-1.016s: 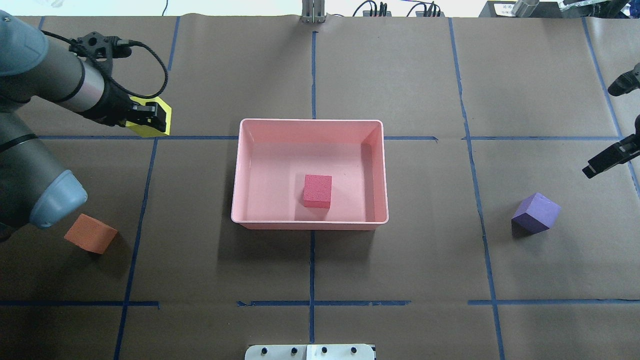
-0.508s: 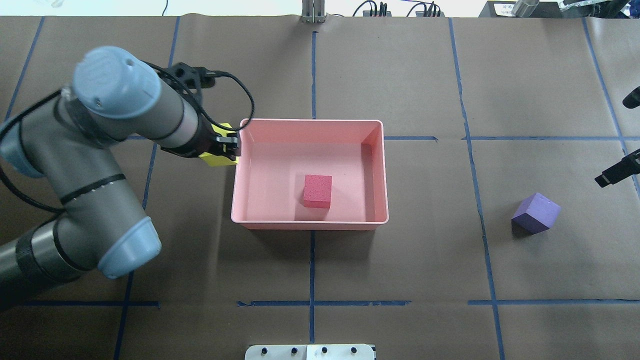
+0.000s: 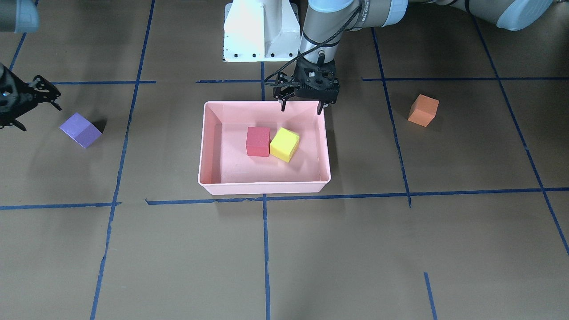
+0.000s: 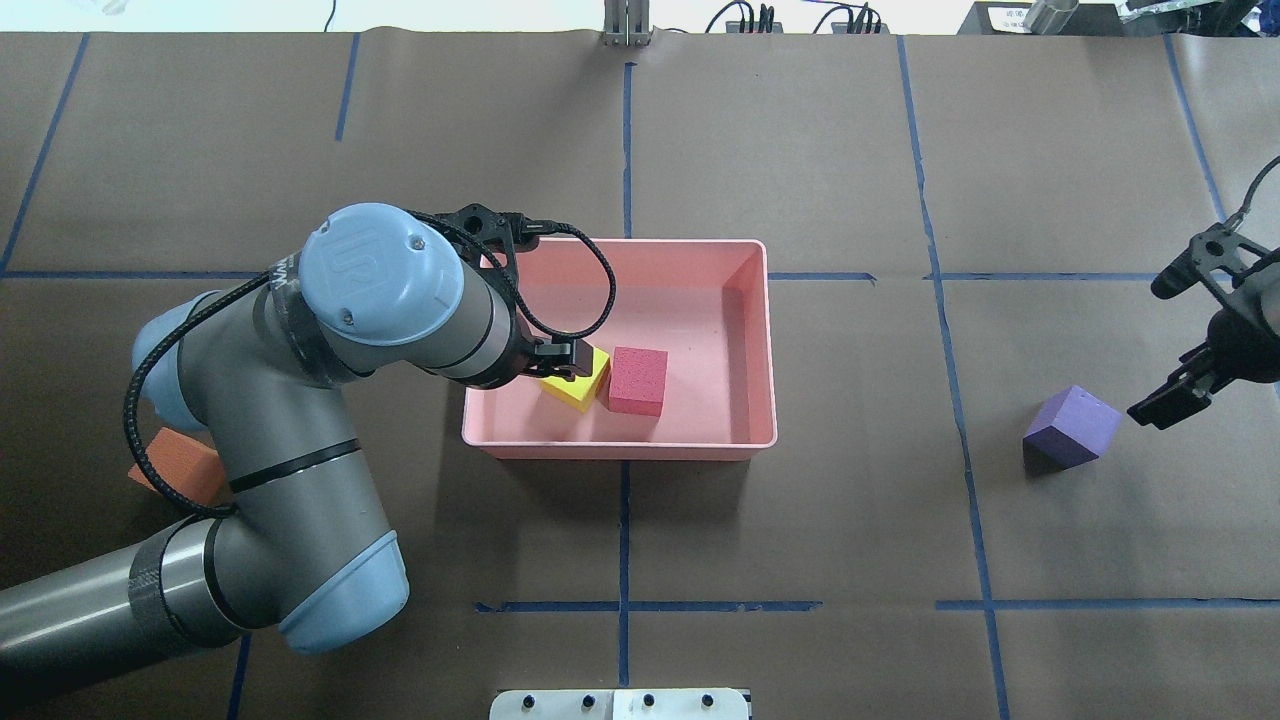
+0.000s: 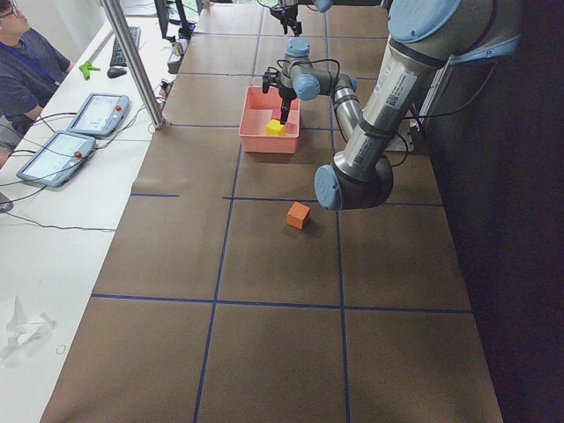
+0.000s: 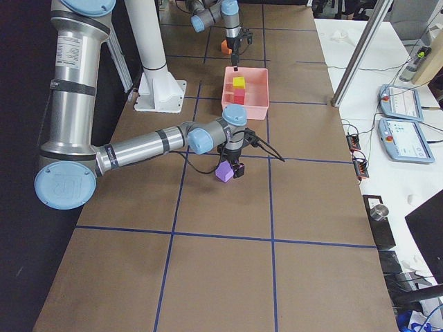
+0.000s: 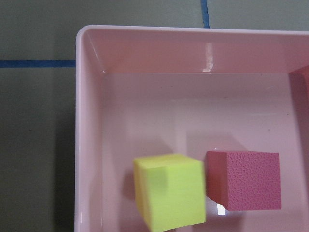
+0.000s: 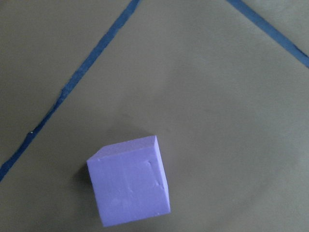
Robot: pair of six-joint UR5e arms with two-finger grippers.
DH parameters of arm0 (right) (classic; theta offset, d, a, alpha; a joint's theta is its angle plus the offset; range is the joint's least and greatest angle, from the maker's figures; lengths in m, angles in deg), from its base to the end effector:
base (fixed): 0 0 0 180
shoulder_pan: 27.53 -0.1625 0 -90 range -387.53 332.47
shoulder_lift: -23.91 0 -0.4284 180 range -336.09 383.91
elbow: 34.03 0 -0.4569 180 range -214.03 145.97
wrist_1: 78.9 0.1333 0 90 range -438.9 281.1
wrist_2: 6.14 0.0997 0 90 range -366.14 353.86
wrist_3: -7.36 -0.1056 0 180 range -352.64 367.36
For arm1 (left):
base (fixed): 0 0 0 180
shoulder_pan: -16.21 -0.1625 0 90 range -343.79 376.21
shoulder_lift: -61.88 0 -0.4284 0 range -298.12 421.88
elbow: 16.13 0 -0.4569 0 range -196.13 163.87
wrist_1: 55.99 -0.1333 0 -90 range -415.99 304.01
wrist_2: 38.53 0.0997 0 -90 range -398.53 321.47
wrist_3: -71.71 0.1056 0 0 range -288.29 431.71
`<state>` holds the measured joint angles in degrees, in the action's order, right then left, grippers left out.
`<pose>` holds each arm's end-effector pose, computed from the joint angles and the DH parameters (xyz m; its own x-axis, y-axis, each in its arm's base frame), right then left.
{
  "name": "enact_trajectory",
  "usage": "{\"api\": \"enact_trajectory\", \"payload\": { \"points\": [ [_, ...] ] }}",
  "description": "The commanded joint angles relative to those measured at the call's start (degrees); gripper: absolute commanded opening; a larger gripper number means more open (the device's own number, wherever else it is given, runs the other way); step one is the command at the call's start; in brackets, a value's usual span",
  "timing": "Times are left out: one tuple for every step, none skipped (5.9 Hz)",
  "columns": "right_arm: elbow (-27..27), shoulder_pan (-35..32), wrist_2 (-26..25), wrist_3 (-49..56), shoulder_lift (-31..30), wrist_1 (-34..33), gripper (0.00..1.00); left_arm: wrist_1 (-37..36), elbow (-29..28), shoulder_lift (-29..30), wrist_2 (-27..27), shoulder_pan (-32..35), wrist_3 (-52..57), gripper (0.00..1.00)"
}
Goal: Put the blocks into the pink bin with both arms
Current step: 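Release the yellow cube in the bin while the right gripper grasps the purple cube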
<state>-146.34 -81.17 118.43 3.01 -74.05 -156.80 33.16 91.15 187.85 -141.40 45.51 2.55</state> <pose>-0.2440 -0.4553 0.5070 0.5521 -0.6350 0.5403 0.4903 0.7714 0.4056 0.5283 -0.4223 0.1269 0.6123 0.0541 -0.7888 0.1128 0.9815 0.1549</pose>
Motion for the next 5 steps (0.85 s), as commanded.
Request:
{"api": "enact_trajectory", "payload": {
  "points": [
    [0.2, 6.2, -2.8, -3.5, 0.6, 0.5, 1.00, 0.0, 0.0, -0.1, 0.7, -0.6, 0.0, 1.00],
    [1.4, 7.7, -3.1, -3.6, 0.6, 0.5, 1.00, 0.0, 0.0, -0.2, 0.7, -0.7, 0.0, 1.00],
    [2.7, 8.6, -3.2, -3.4, 0.8, 0.5, 1.00, 0.0, 0.0, -0.3, 0.7, -0.7, -0.1, 1.00],
    [3.3, 8.7, -3.9, -3.0, 0.8, 0.5, 1.00, 0.1, 0.1, -0.3, 0.8, -0.7, -0.1, 1.00],
    [4.9, 8.9, -4.0, -2.8, 1.9, 0.5, 0.99, 0.1, 0.0, -0.3, 2.4, -1.3, -0.1, 1.00]
  ]
}}
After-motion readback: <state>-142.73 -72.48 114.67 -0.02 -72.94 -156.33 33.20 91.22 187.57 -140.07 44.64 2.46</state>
